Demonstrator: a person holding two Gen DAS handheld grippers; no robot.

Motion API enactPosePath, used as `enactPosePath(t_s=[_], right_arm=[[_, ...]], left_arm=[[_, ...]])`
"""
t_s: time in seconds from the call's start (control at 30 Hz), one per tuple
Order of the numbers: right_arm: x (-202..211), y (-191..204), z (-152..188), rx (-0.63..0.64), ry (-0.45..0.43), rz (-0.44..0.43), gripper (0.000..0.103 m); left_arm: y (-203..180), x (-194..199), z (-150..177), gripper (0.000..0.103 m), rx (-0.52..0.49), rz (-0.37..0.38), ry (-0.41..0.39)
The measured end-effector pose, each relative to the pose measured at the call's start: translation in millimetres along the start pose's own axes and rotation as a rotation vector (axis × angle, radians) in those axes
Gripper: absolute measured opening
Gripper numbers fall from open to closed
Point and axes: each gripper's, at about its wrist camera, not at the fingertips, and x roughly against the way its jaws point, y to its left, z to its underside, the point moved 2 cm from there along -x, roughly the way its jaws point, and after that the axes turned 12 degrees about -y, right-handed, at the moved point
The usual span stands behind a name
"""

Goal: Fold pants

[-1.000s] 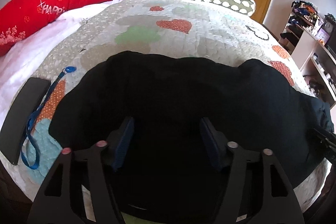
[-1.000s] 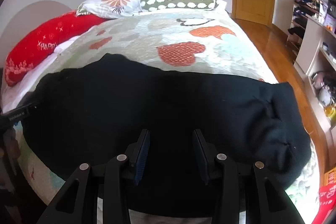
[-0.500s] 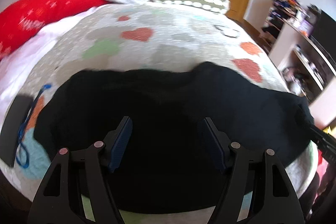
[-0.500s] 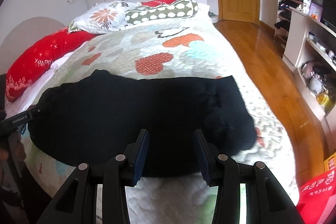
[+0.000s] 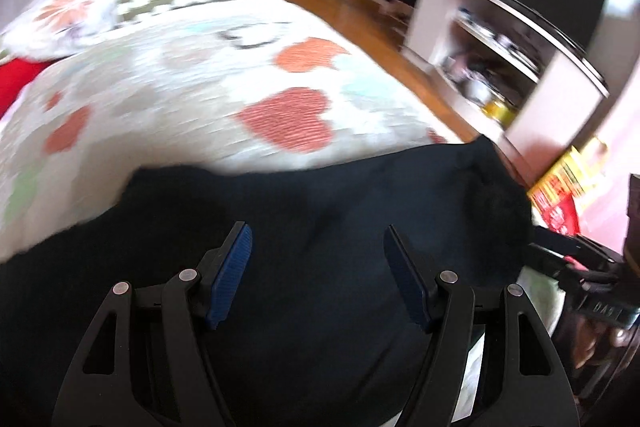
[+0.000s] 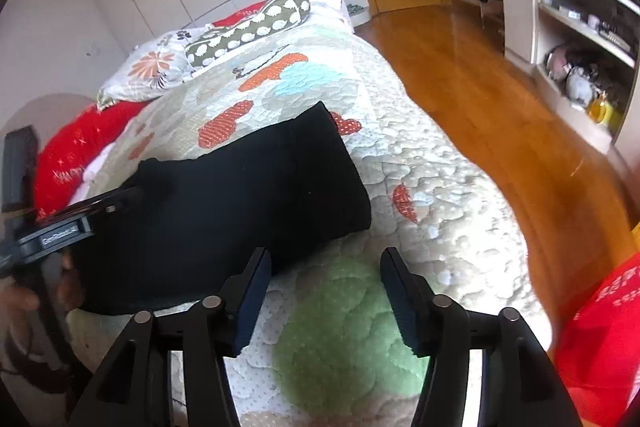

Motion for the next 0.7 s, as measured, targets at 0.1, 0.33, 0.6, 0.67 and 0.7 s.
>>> enactPosePath(t_s=[0.1,0.33,0.6,0.67,0.7], right_arm=[[-9,-2,-2,-0.02,-0.001,-0.017,0.064],[-24,-9,-3,-0.061,-0.023,-0.052,0.067],[-38,-7,-8,-0.059,-0.087,-0.102,0.032],[-38,-2,-13,-0.078,-0.084,-0.142,0.02],[-35,5,-18,-0.061,-0.091,-0.148,0.019]], left_arm=[[-24,-26,-11,0.069,-0.062,0.042,0.029],[-63,-93,-27,0.069,-0.197,0.032,0.09],[-59,-106,-33,0.067,-0.166,0.092,0.088],[-53,-100,-34,0.059,-0.13,0.103,0.091],[-46,-93,-36,0.059,-0.091,0.098,0.094]])
